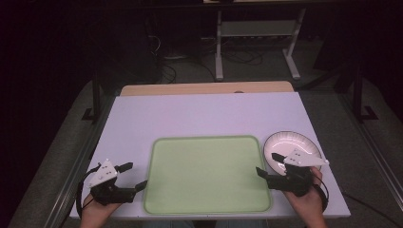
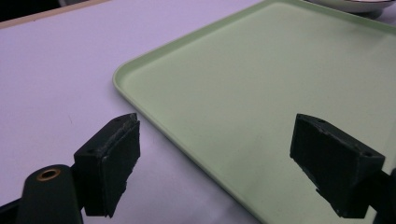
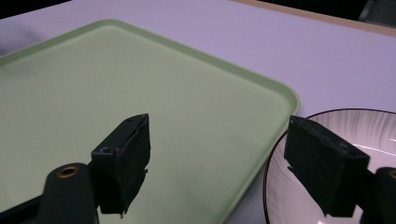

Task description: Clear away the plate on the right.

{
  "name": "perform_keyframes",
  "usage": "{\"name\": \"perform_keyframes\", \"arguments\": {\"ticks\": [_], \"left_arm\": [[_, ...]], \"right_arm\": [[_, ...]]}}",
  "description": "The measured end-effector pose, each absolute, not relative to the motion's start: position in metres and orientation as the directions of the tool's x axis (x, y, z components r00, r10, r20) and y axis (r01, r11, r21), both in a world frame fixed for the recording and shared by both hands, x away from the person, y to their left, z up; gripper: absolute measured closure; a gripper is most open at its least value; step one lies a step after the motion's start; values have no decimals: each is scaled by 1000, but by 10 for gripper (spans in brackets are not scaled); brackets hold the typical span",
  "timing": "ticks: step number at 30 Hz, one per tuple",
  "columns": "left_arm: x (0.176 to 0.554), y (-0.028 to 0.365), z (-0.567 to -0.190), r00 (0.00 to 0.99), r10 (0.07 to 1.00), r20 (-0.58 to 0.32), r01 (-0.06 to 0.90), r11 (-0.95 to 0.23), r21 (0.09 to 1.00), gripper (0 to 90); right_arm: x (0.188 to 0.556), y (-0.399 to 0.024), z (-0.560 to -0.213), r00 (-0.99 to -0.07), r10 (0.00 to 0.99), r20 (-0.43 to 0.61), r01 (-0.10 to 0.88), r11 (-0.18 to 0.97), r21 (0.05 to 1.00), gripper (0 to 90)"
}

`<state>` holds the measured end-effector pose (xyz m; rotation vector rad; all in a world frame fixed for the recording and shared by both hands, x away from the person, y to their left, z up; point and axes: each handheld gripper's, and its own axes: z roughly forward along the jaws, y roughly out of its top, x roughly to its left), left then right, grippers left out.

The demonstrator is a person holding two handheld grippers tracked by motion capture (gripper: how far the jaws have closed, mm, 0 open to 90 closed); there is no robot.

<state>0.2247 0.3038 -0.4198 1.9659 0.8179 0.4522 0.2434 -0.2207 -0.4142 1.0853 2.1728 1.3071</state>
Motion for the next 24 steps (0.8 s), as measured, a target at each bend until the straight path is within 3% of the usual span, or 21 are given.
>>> {"name": "perform_keyframes", "arguments": {"ticks": [24], "left_arm": [[224, 305, -418, 710, 704, -13, 358, -345, 868, 158]], "right_arm": [[235, -241, -405, -612, 786, 87, 423, 233, 876, 226]]}}
